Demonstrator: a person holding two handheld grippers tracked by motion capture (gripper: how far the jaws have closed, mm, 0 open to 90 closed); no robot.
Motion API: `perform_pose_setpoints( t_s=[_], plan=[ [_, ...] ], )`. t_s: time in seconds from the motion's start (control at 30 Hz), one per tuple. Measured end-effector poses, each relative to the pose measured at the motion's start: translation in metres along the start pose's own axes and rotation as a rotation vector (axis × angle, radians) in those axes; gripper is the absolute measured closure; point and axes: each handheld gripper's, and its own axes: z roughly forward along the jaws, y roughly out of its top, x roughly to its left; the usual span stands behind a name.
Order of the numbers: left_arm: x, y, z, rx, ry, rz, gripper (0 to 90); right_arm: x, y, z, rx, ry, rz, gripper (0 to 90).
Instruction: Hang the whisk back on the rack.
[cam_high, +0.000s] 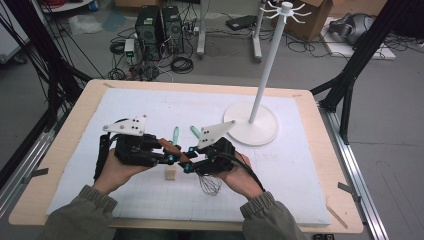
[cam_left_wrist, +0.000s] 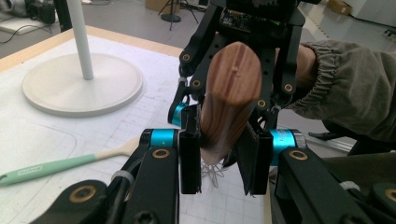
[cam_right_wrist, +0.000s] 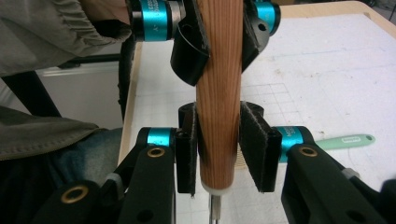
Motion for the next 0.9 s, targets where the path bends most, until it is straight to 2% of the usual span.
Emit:
perform_pose_setpoints(
  t_s=[0.13, 0.2, 0.5, 0.63, 0.9],
  plan=[
    [-0.002, 0.000, 0.000, -0.012, 0.014, 0.004, 71.3, 0.000, 0.000, -0.001, -0.001, -0.001, 0.000, 72.6],
    [-0.002, 0.001, -0.003, -0.013, 0.046, 0.003, 59.9, -0.001, -0.002, -0.003, -0.009, -0.014, 0.016, 72.6],
    [-0.003, -0.005, -0.023, -0.040, 0.162, 0.002, 41.8, -0.012, -0.014, -0.028, -0.071, -0.058, 0.110, 72.7],
    [-0.004, -0.010, -0.029, -0.037, 0.206, -0.001, 35.3, -0.014, -0.018, -0.038, -0.093, -0.077, 0.119, 72.6],
    [-0.005, -0.020, -0.037, -0.041, 0.261, -0.013, 28.9, -0.020, -0.026, -0.056, -0.116, -0.114, 0.144, 72.7]
  ],
)
